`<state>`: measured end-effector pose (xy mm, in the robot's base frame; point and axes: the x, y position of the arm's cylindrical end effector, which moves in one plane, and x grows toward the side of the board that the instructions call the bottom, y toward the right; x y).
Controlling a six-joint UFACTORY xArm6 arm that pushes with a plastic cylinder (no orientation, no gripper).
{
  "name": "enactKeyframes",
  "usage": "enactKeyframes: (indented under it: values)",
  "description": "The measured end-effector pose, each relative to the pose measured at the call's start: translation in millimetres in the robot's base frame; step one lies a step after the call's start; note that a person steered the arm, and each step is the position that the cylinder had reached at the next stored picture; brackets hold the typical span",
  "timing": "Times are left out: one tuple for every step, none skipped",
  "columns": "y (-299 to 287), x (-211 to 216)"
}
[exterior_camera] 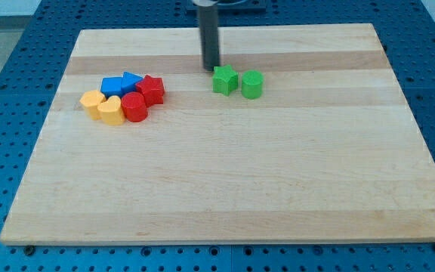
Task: Slide the blue cube a bit down
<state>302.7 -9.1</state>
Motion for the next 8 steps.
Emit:
enactKeyframes:
  values:
    - [32.3,0.0]
    - [35.1,8.6]
    - [35.1,30.5]
    - [33.6,47.5]
    - [23.5,48.0]
    - [14.6,48.0]
    - [2.2,50.8]
    - [-15.5,63.5]
